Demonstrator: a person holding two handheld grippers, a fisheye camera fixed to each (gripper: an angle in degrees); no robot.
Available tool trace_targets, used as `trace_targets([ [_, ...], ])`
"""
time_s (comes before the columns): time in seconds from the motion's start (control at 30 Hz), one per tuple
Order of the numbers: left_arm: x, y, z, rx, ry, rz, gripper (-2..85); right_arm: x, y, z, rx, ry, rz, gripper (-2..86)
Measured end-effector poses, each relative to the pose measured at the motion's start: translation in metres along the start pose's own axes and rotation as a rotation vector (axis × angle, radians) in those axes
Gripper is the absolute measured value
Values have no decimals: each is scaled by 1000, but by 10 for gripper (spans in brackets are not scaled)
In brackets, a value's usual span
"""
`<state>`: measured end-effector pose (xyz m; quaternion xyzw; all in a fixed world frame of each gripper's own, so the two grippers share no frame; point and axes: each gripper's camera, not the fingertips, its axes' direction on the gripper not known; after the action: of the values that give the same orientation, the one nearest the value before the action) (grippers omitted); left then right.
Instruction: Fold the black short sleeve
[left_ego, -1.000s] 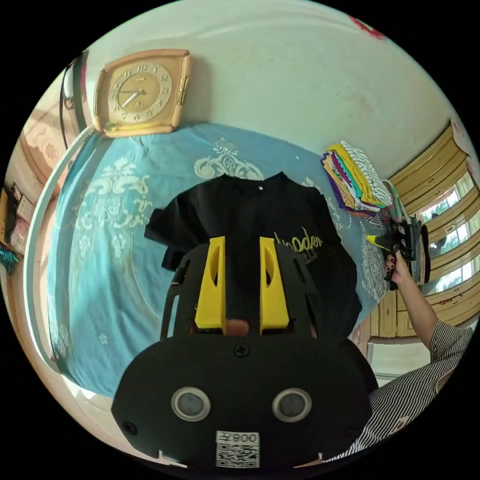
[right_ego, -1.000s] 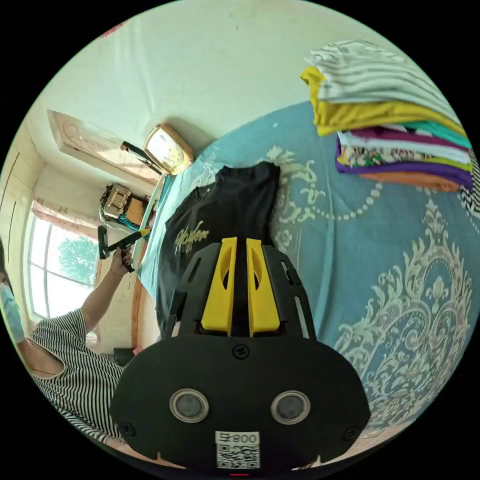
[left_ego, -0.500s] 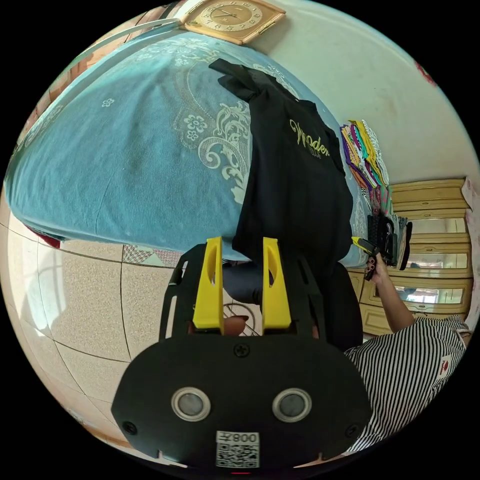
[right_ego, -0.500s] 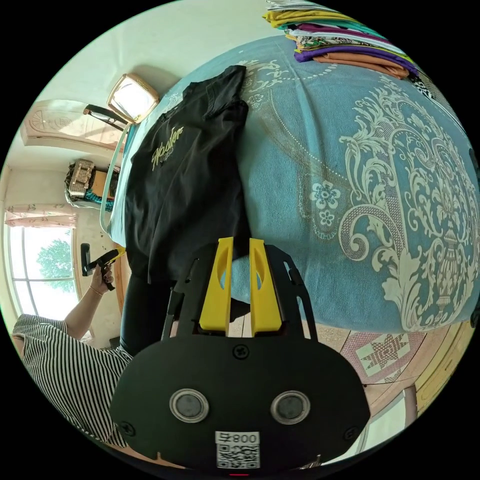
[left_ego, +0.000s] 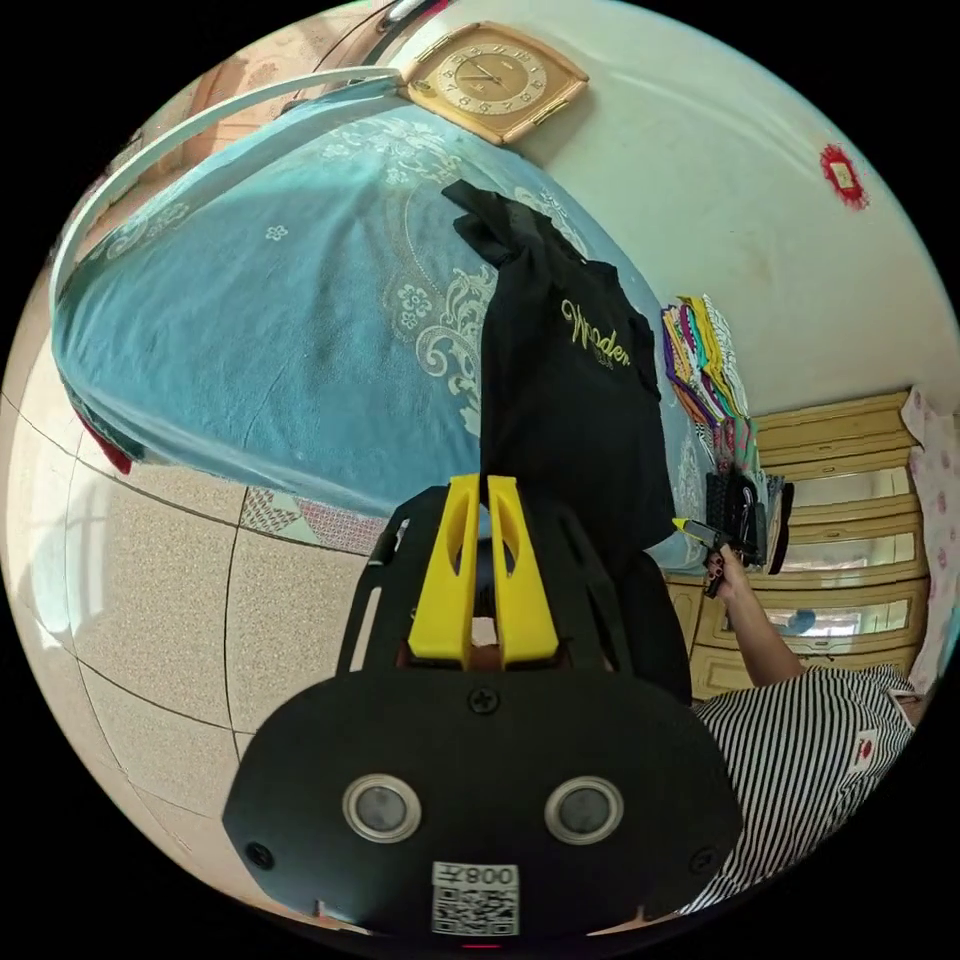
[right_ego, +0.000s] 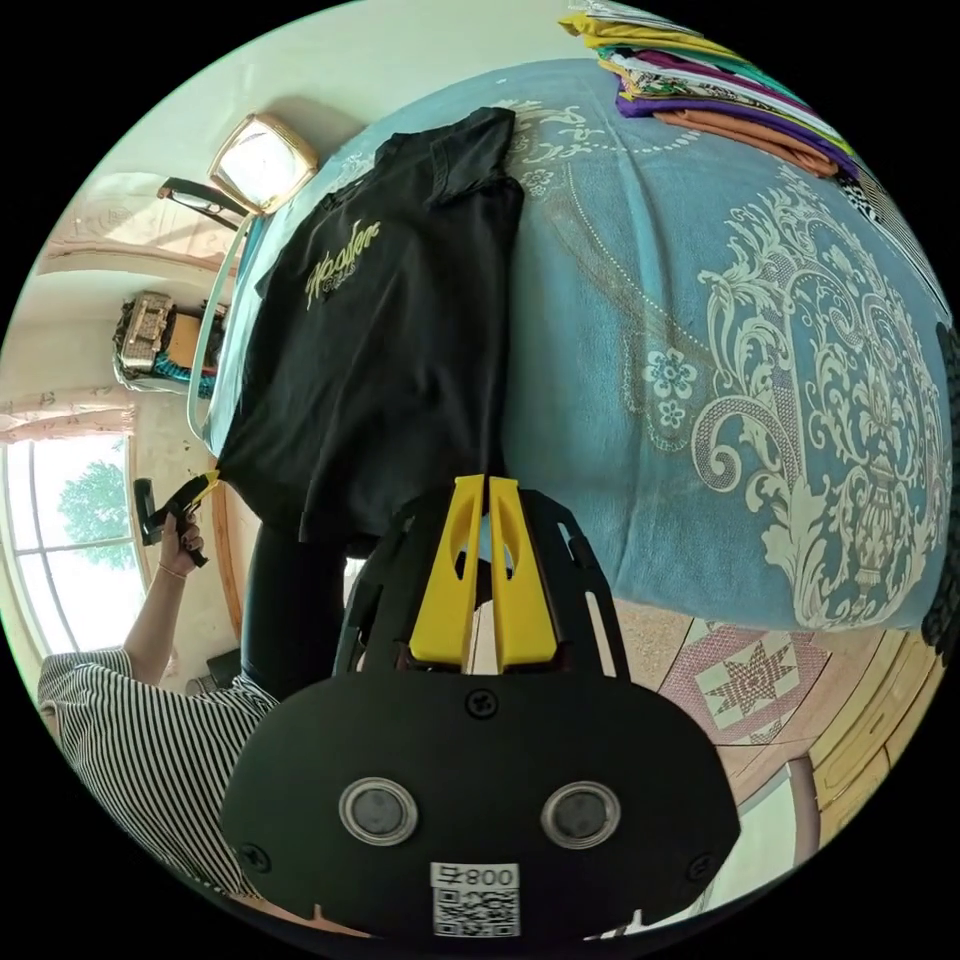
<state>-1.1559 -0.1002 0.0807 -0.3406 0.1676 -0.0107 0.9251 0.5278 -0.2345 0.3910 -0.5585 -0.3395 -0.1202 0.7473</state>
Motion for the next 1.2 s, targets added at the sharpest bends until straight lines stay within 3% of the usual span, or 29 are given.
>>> trace_targets([
  [0.3,-44,8,-33,67,32,4,16,2,51,-56,78,-173,-37,3],
  [0.6,-114,5,47,-74,-10,-188,19,44,53,12,-24,-227,141,5],
  [0.7,-123,0,47,-83,-143,-206,19,50,54,17,-27,-259,173,5],
  [0.9,-131,-18,31,28,-198,-181,33,35,46,-15,110,-50,173,20],
  [1.2,-88,-161,100,42,-146,2,75,-134,-118,18,152,379,-398,54],
])
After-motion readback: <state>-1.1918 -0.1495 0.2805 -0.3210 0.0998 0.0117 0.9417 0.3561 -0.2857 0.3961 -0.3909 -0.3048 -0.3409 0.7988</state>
